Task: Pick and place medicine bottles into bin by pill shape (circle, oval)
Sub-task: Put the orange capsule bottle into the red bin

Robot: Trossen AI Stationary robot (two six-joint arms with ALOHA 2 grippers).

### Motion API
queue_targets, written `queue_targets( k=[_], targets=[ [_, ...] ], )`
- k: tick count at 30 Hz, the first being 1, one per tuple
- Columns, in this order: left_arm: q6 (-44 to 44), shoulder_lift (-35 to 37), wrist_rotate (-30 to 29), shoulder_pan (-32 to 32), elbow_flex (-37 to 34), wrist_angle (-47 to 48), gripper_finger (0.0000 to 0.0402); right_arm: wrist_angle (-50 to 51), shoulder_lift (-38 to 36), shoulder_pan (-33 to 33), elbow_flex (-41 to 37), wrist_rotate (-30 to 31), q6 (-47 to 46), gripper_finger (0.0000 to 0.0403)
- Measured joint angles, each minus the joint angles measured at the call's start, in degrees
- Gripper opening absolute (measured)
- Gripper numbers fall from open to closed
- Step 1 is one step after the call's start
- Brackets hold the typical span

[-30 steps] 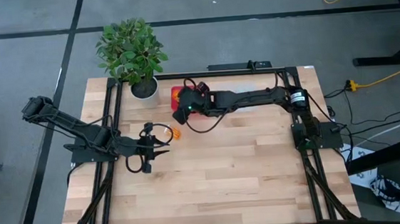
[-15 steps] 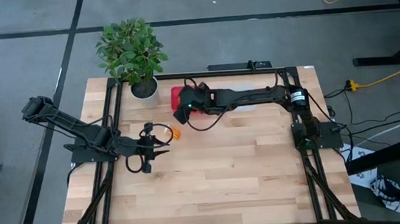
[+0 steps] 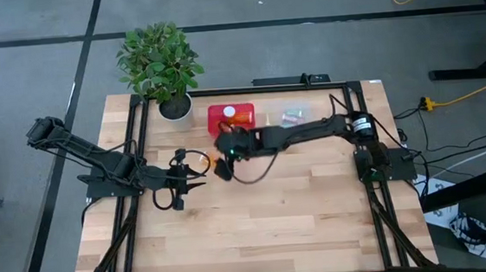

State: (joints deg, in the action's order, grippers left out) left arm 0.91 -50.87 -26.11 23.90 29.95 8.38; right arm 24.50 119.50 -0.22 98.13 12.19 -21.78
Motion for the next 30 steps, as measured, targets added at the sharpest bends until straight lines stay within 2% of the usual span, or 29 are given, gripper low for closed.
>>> queue_targets(
  k=[5,19,21,24,30],
  targets=[
    [0.0,0.0,0.0,0.0,0.0,0.0,0.0092,-6.6,0.0,3.2,-5.0,0.2,-0.2,0.0284],
    [0.0,0.0,0.0,0.0,0.0,0.0,0.0092,-39.0,0.1,5.2,-23.8,0.3,-1.9,0.0284],
    [0.0,0.0,0.0,0.0,0.0,0.0,0.0092,-40.3,0.1,5.2,-25.0,1.1,-1.8,0.0284],
    [0.0,0.0,0.0,0.0,0.0,0.0,0.0092,-39.3,0.5,5.4,-25.4,6.1,-1.1,0.0284],
    [0.0,0.0,0.0,0.0,0.0,0.0,0.0092,-40.6,4.9,6.1,-24.2,7.2,-0.3,0.0284]
  ],
)
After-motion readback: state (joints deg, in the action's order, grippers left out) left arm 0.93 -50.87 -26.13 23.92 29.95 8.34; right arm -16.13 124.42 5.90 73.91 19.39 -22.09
